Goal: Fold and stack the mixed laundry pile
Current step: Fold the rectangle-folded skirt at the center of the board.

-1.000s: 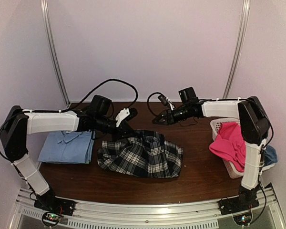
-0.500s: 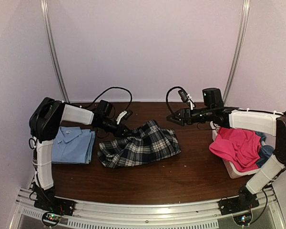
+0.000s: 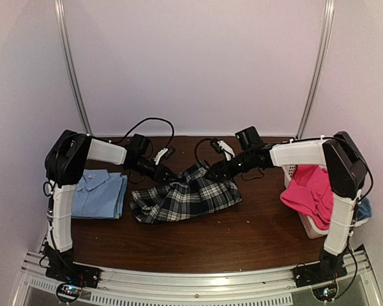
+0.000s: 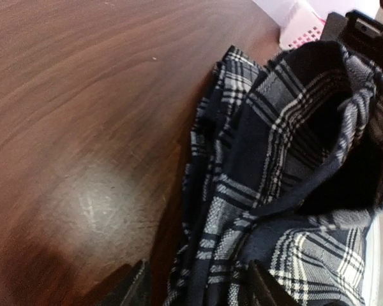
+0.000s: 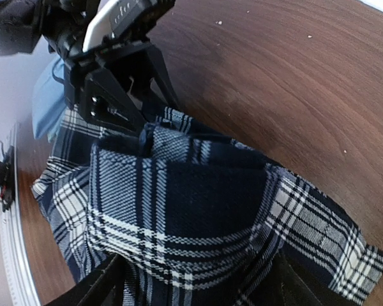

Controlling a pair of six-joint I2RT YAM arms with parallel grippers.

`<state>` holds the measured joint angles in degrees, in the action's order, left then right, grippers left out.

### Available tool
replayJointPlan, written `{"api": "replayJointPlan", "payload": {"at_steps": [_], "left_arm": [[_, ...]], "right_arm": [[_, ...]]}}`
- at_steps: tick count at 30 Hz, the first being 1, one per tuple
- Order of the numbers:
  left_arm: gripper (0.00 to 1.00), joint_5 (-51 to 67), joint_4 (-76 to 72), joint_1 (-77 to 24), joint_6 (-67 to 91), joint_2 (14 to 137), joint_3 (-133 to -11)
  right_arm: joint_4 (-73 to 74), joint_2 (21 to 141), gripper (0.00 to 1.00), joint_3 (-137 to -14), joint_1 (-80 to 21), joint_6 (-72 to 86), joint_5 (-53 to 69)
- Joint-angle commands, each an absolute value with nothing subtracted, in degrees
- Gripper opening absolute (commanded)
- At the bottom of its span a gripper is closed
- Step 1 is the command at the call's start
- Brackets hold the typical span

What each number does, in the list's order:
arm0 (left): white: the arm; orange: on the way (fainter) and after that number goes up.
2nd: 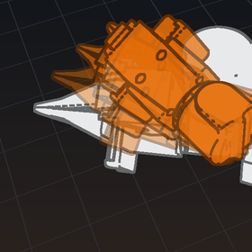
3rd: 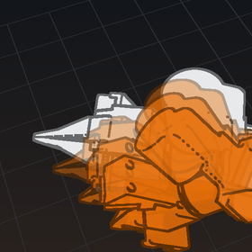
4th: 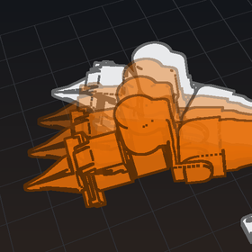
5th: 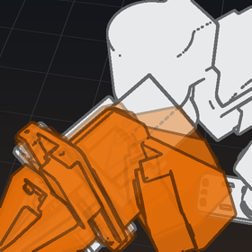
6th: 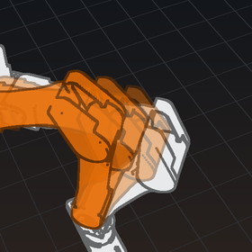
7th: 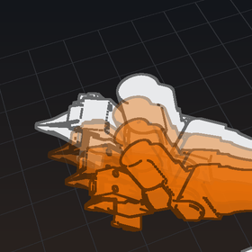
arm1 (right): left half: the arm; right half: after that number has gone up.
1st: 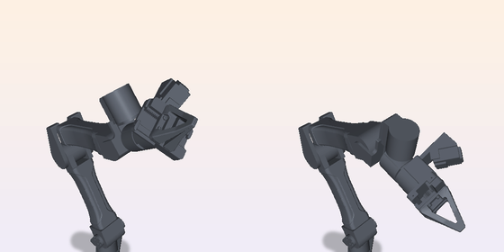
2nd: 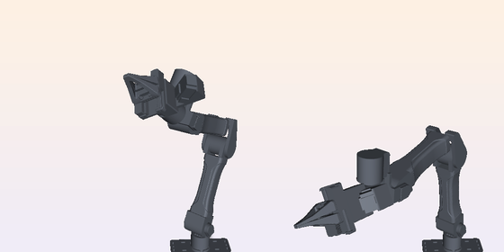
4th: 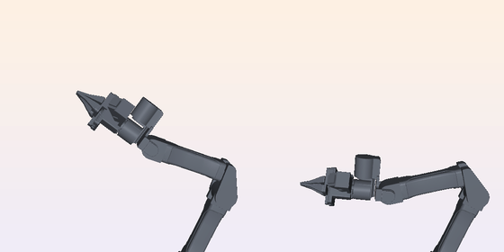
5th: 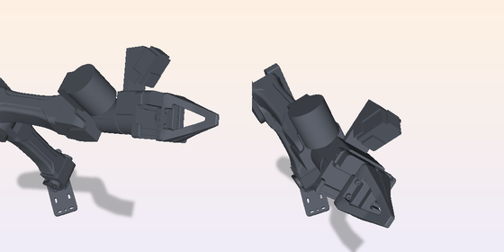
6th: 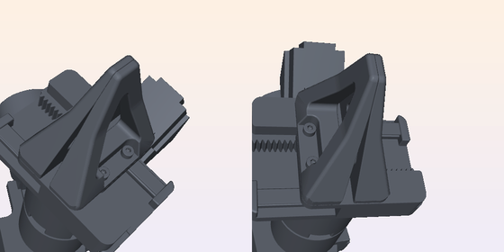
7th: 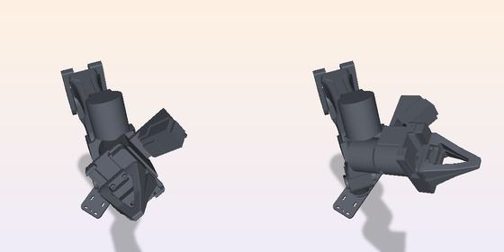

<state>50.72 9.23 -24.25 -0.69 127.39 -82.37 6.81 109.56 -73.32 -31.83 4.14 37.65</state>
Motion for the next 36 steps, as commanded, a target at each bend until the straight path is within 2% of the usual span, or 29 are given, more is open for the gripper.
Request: {"api": "replayJointPlan", "payload": {"at_steps": [1, 2, 5, 10, 14, 16, 20, 23, 25, 27, 31, 33, 35, 36], "left_arm": [[0.59, 42.31, 9.07, -22.7, 2.66, 118.35, -84.2], [0.65, 39.97, 8.79, -22.28, 3.96, 115.81, -84.0], [0.75, 32.96, 9.08, -21.71, 7.12, 108.54, -81.84], [0.77, 29.51, 4.82, -22.68, 17.01, 97.52, -67.14], [0.78, 24.4, 3.94, -28.17, 20.87, 91.26, -58.39], [0.78, 23.65, 2.24, -30.95, 24.37, 90.36, -55.15], [0.79, 22.4, -2.45, -34.82, 28.81, 89.7, -51.11], [0.82, 22.13, -3.46, -37.32, 29.26, 91.68, -51.25], [0.82, 21.09, -3.15, -37.95, 29.38, 93.63, -51.9], [0.81, 20.06, -3.3, -37.97, 29.38, 95.51, -52.59], [0.69, 18.52, -2.22, -37.84, 29.48, 98.92, -54.92], [0.5, 19.3, -2.18, -37.4, 29.3, 99.79, -55.67], [0.21, 18.83, -2.73, -35.92, 30.33, 99.17, -54.55], [0.09, 19.31, -3.92, -34.78, 31.18, 98.02, -53.14]], "right_arm": [[10.18, 114.2, 0.68, -76.2, -32.71, 3.18, 36.9], [9.63, 114.73, 0.63, -75.52, -32.84, 3.94, 37.74], [6.91, 114.86, 0.44, -72.27, -33.03, 6.86, 39.05], [0.42, 111.51, 0.29, -65.76, -33.2, 13.74, 40.44], [-6.93, 105.14, 0.19, -58.27, -34.01, 21.8, 41.08], [-10.16, 101.46, 0.19, -53.86, -35.12, 26.07, 40.66], [-12.03, 95.83, 0.29, -49.88, -37.84, 30.21, 38.6], [-11.51, 95.05, 0.45, -50.0, -38.13, 30.89, 38.1], [-9.45, 95.95, 0.47, -51.47, -38.07, 29.62, 36.94], [-7.24, 97.27, 0.43, -53.09, -38.0, 28.18, 35.58], [-5.37, 99.31, 0.34, -55.07, -36.94, 27.95, 34.2], [-5.15, 99.18, 0.3, -55.76, -36.49, 28.33, 34.3], [-4.5, 98.2, 0.26, -56.25, -36.49, 28.57, 34.19], [-3.79, 97.65, 0.23, -56.45, -36.43, 28.74, 34.15]]}}
